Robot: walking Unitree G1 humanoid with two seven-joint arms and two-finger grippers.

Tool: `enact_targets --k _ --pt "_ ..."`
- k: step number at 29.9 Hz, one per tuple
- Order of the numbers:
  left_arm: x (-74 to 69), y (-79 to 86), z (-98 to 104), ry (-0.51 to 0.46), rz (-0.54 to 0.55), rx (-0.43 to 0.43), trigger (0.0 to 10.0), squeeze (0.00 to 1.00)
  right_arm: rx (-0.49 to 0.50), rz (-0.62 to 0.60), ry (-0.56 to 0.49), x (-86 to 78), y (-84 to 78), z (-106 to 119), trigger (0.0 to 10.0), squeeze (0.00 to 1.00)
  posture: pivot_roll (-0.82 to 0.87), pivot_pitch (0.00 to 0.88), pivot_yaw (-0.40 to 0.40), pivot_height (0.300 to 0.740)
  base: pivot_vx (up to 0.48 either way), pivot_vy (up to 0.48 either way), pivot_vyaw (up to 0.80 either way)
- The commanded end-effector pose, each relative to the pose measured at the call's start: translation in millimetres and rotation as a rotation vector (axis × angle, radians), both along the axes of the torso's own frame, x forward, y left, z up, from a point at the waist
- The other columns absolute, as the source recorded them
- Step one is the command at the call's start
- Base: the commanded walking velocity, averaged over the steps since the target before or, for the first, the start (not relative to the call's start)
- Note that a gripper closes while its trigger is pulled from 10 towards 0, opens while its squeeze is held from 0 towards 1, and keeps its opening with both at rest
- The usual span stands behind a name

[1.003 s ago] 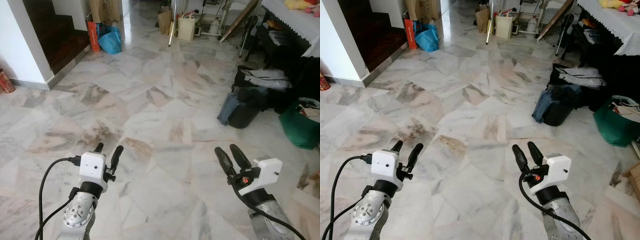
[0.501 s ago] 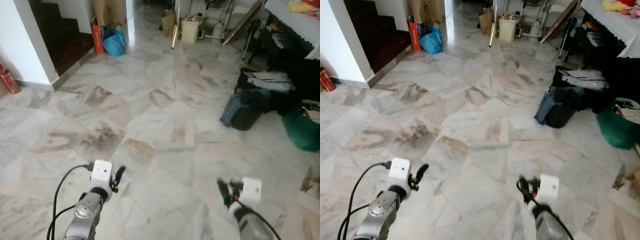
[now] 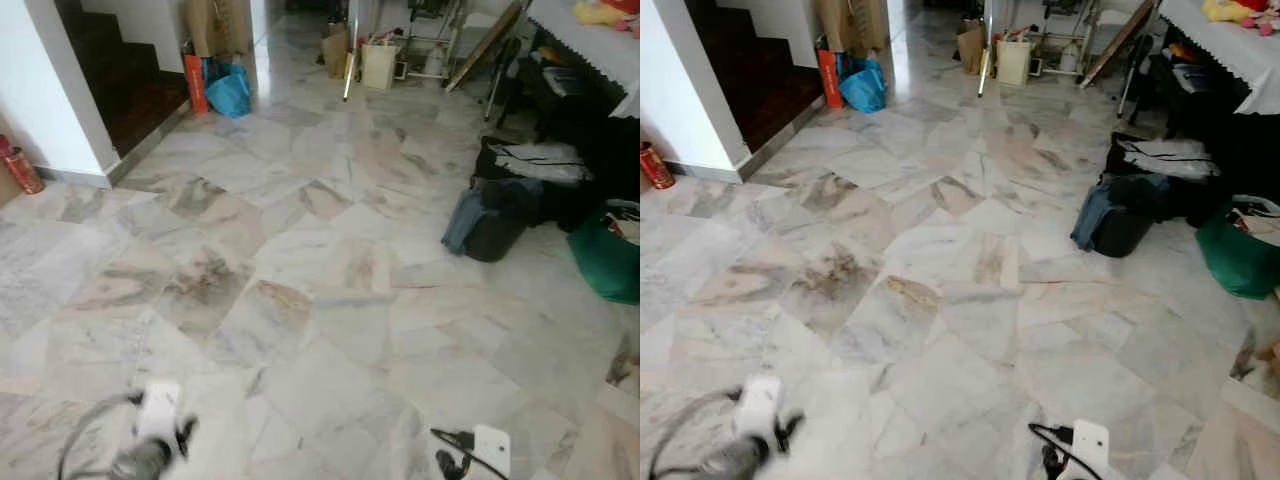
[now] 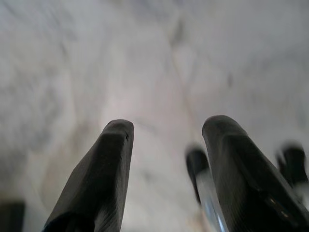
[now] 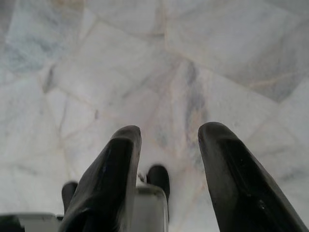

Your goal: Move the pillow to the sofa from floor

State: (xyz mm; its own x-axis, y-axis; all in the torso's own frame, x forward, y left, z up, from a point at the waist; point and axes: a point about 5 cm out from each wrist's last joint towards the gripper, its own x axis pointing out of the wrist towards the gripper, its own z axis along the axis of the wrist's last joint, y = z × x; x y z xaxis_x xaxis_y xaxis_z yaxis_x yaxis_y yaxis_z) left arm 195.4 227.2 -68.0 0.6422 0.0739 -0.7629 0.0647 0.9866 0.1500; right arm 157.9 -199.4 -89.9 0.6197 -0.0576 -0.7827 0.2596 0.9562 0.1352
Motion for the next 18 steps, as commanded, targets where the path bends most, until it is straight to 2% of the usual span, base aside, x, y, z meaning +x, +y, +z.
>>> enact_targets --k 1,3,7,18 --pt "-3.0 4.1 -1 0.023 0.017 0.007 10.0 0.0 -0.013 -0.03 0.018 -4.7 -7.5 -1 10.0 0.0 0.06 0.0 -0.03 0.74 0.0 0.0 0.0" --pt "-4.5 3.3 -2 0.023 0.029 -0.003 10.0 0.0 -0.012 -0.038 0.023 -6.4 -9.6 -2 10.0 0.0 0.06 0.0 -0.033 0.74 0.0 0.0 0.0" --pt "-10.1 -1.6 -7 0.059 -0.03 0.006 10.0 0.0 -0.014 -0.024 0.042 -10.1 -11.6 -3 10.0 0.0 0.07 0.0 -0.035 0.74 0.0 0.0 0.0" --pt "-31.1 1.3 -17 0.165 -0.053 0.04 10.0 0.0 -0.016 -0.001 0.053 -10.4 -8.5 -4 10.0 0.0 0.07 0.0 -0.036 0.74 0.0 0.0 0.0"
